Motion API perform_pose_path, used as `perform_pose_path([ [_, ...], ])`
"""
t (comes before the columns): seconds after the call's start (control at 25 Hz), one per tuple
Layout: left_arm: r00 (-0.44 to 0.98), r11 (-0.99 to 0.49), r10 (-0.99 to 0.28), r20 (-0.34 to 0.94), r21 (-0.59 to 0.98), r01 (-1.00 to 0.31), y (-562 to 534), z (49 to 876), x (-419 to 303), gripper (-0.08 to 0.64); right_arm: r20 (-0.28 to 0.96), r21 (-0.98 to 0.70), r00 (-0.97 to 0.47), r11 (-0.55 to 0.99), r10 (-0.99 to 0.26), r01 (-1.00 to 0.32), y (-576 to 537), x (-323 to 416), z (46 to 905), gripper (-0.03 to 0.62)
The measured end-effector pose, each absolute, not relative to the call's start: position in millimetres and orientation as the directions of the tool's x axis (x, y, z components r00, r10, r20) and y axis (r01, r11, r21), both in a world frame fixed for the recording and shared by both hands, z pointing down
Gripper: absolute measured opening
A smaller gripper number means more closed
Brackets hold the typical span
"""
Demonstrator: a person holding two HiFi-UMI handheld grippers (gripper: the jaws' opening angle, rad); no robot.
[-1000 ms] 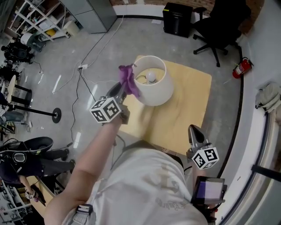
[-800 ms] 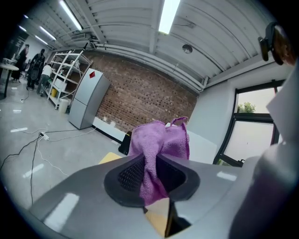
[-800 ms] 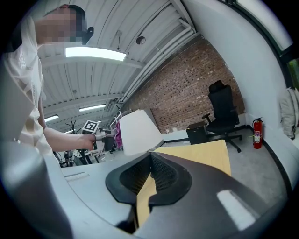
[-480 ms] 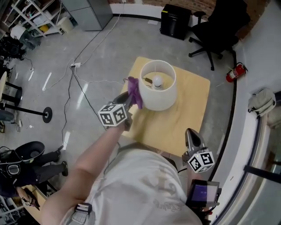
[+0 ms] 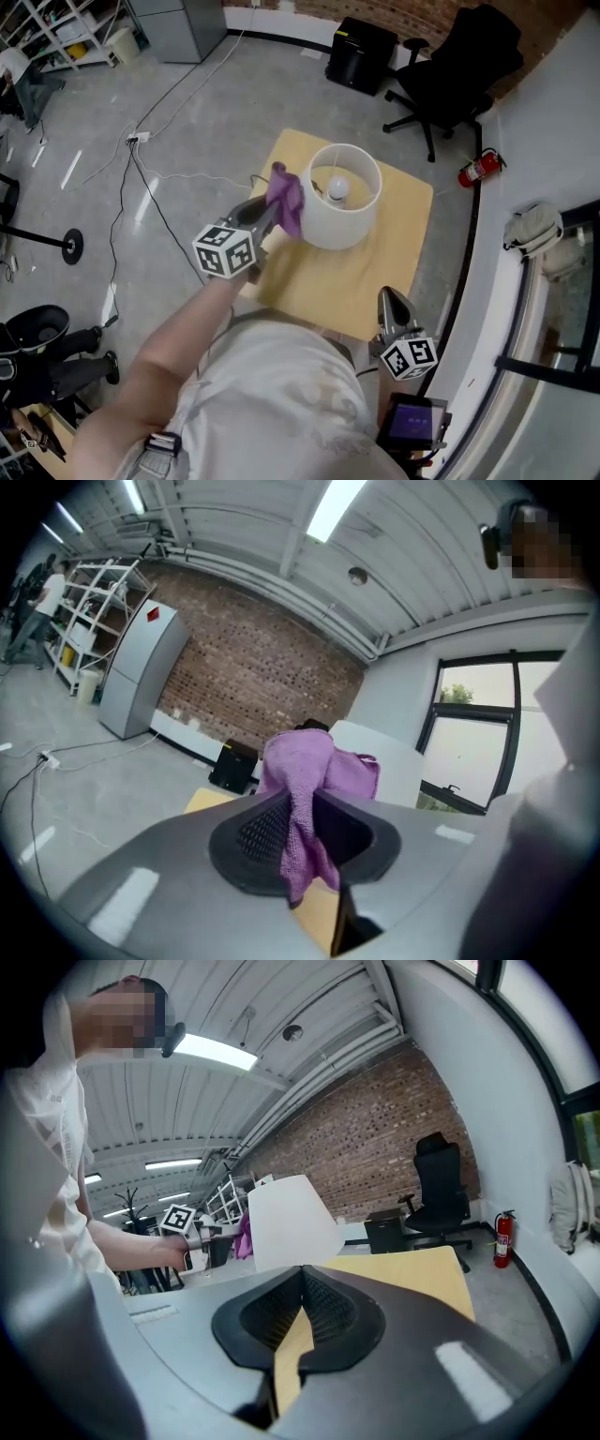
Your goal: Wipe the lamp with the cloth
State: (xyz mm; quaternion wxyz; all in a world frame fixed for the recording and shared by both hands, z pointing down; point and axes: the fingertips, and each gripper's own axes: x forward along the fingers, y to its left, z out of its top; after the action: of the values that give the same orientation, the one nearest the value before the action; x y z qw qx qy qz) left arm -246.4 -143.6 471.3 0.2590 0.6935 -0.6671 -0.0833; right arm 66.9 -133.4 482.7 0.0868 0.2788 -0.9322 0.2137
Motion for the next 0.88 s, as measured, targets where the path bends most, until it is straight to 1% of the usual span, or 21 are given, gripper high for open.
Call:
perform_pose_path([
  [0.16, 0.124, -0.057, -0.984, 0.127, 0.435, -0.899, -160.9, 429.9, -264.7, 0.075, 0.292, -0.337, -0.822, 0.752, -0.489, -0.567, -125.4, 57.0, 483.1, 0.011],
  [0.32, 0.155, -0.117, -0.986, 0.067, 0.39, -0.913, -192.2, 396.8, -280.7, 0.075, 0.281, -0.323, -0.813, 0.748, -0.509, -0.58, -123.7, 49.6, 477.7, 0.011],
  [0.44, 0.215, -0.184, -0.976, 0.042, 0.378, -0.907, -214.5, 381.9, -284.6, 0.075, 0.28, -0.31, -0.801, 0.74, -0.529, -0.597, -122.2, 46.9, 475.8, 0.011],
  [0.56, 0.277, -0.24, -0.959, 0.057, 0.357, -0.903, -231.7, 380.6, -279.8, 0.075, 0.286, -0.303, -0.782, 0.722, -0.554, -0.622, -121.6, 49.3, 475.3, 0.011],
  [0.76, 0.357, -0.295, -0.926, 0.125, 0.354, -0.888, -244.1, 402.4, -263.6, 0.075, 0.308, -0.298, -0.756, 0.696, -0.578, -0.654, -116.6, 52.8, 476.2, 0.011],
  [0.88, 0.383, -0.313, -0.906, 0.18, 0.326, -0.892, -246.9, 422.8, -255.8, 0.075, 0.315, -0.296, -0.744, 0.684, -0.589, -0.667, -111.8, 53.4, 478.1, 0.011],
])
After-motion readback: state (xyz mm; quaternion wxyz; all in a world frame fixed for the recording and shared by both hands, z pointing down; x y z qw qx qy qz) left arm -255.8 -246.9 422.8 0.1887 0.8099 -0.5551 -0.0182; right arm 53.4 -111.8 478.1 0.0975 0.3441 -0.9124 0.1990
